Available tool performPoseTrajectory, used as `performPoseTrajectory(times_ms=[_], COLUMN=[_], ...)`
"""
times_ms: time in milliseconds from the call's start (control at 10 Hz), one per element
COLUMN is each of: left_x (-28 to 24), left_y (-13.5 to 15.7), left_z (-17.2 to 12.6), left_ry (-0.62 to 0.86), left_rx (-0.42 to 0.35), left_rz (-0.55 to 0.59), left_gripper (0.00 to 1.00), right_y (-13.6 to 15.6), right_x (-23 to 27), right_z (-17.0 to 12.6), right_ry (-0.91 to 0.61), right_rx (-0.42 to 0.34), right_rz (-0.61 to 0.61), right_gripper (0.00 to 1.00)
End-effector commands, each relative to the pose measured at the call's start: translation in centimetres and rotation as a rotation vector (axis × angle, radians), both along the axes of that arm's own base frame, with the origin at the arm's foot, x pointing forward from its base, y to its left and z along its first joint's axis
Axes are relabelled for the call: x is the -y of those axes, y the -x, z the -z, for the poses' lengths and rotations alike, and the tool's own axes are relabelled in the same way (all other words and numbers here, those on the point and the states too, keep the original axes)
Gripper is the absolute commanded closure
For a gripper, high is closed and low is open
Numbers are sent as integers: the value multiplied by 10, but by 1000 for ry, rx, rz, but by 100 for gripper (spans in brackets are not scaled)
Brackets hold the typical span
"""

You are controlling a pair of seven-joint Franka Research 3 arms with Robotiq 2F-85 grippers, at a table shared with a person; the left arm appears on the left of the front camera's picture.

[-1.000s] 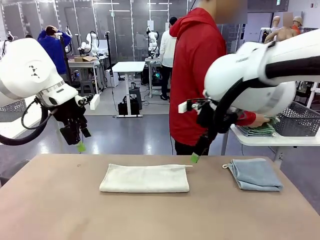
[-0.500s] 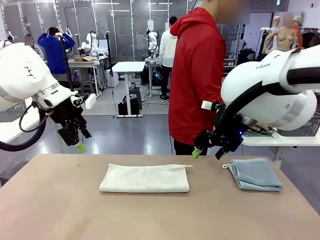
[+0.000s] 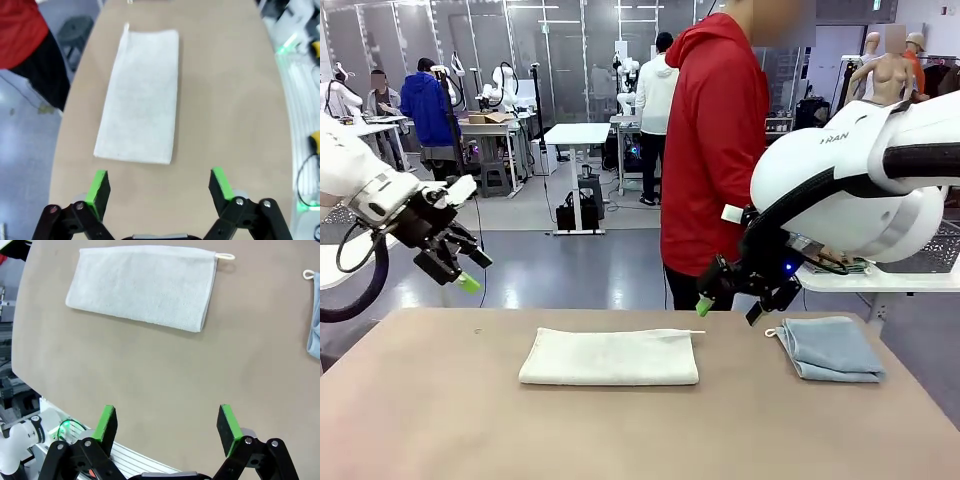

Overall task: Fold the towels and place them in the basket.
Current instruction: When a person lays out a Towel with hook on the table, fold it in half twice.

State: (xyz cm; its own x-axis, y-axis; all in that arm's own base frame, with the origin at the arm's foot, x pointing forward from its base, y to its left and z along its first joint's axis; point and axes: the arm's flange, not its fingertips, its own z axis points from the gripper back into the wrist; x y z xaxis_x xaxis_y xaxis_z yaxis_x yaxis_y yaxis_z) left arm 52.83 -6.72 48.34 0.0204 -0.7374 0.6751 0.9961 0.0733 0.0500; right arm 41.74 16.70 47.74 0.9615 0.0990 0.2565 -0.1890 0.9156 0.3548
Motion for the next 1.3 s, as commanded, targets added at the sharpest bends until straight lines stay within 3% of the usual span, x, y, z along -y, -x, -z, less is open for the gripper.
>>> performPoseTrajectory(times_ms=[0,500,1200], left_x=[-13,-23,-21], left_y=[0,-1,0], left_z=[2,11,9], left_ry=[136,247,213], left_rx=[-28,-15,-29], left_rz=[46,32,7], left_gripper=[0,0,0], right_y=[-2,-2,-2], right_x=[5,5,5], right_z=[1,1,1], right_ry=[7,7,7], right_rx=[18,18,18], right_rz=[-19,-19,-19], right_gripper=[0,0,0])
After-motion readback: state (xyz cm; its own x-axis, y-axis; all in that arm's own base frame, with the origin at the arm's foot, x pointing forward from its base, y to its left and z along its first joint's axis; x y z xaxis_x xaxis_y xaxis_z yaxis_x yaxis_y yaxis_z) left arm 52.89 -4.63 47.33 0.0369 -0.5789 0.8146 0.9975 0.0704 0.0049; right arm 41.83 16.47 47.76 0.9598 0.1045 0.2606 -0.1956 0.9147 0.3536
